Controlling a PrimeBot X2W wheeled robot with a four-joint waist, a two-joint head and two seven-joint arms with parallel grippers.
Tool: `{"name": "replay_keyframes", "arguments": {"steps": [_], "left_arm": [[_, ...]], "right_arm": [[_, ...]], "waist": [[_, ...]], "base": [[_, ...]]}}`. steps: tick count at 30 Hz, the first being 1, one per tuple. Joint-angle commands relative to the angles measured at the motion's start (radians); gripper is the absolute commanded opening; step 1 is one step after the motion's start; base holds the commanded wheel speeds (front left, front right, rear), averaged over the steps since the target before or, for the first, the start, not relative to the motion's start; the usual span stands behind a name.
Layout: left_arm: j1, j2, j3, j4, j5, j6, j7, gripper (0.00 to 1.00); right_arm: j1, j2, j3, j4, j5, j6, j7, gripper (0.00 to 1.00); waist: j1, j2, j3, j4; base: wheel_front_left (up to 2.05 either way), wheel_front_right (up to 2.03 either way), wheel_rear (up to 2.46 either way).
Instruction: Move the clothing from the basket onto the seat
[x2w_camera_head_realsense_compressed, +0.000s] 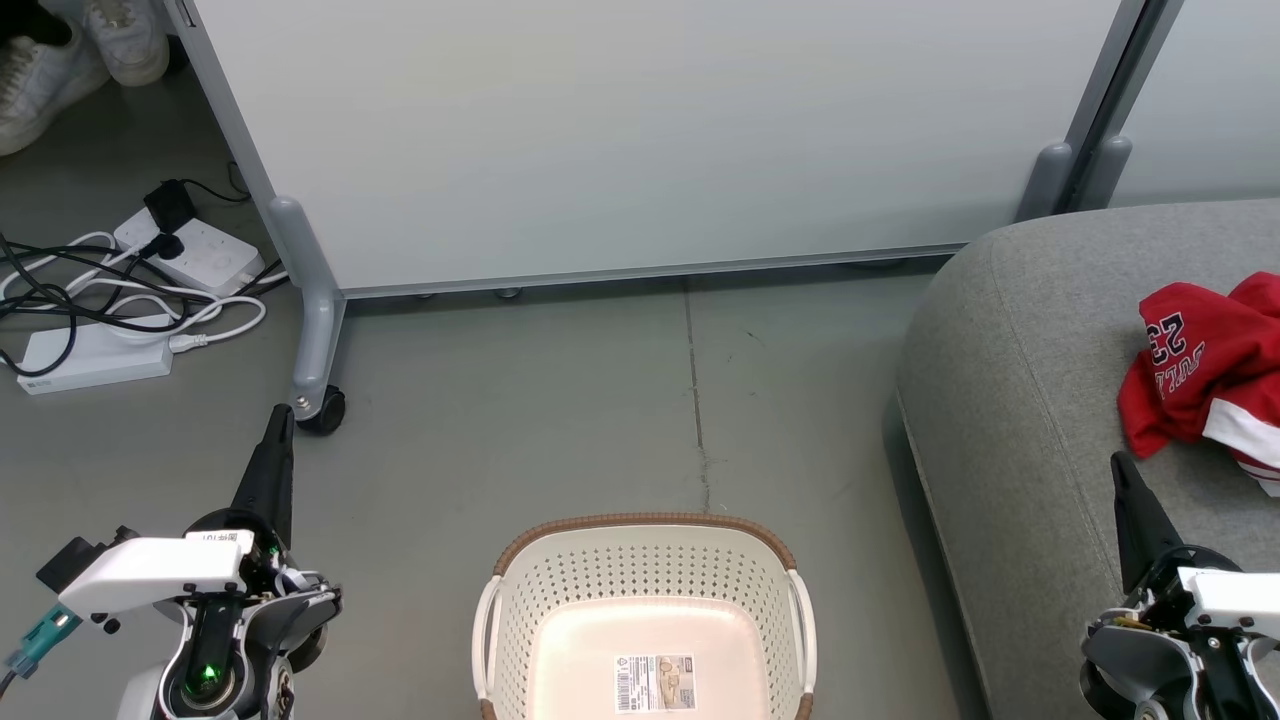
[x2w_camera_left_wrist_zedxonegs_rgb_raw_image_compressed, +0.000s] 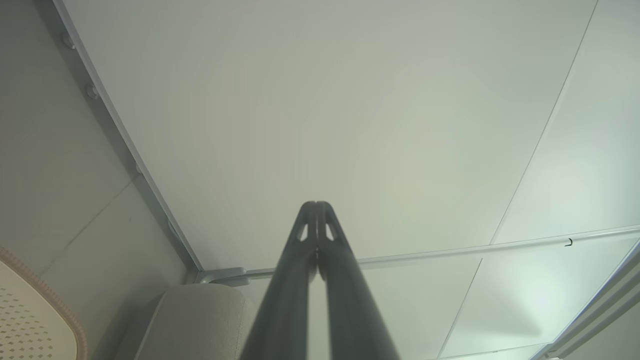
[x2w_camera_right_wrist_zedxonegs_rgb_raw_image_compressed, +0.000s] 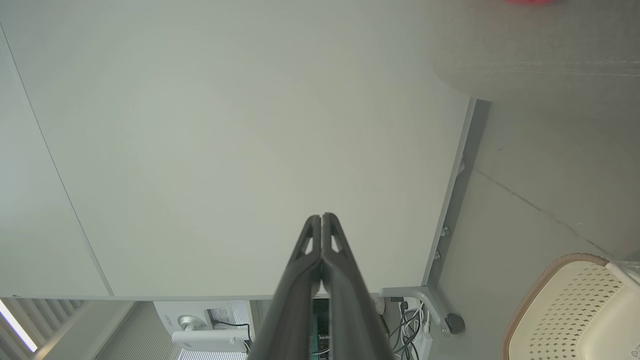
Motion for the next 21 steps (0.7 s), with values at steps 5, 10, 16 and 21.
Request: {"name": "replay_keyframes", "arguments": {"steps": [5,10,16,21], "left_arm": [[-0.016,0.003,0.004,-0.001,0.002,-0.004,0.003,0.00],[-0.016,0.003,0.004,-0.001,0.002,-0.004,0.003,0.00],[-0.016,0.003,0.005,-0.001,0.002,-0.004,0.003,0.00],[-0.016,0.003,0.005,-0.001,0.002,-0.004,0.002,0.00]], "right_arm": [[-0.010,-0.003,-0.002,0.001,-0.003,0.002,0.001,0.00],[-0.010,-0.003,-0.002,0.001,-0.003,0.002,0.001,0.00],[-0.010,-0.003,-0.002,0.001,-0.003,0.002,0.002,0.00],[-0.010,-0.003,-0.002,0.001,-0.003,0.002,0.002,0.00]], "waist": [[0.0000,-0.0001,0.000,0.000],[0.0000,-0.0001,0.000,0.000],[0.0000,-0.0001,0.000,0.000],[0.0000,-0.0001,0.000,0.000]], "base": [[0.00,0.00,0.00],[0.00,0.00,0.00],[0.00,0.00,0.00],[0.00,0.00,0.00]]}}
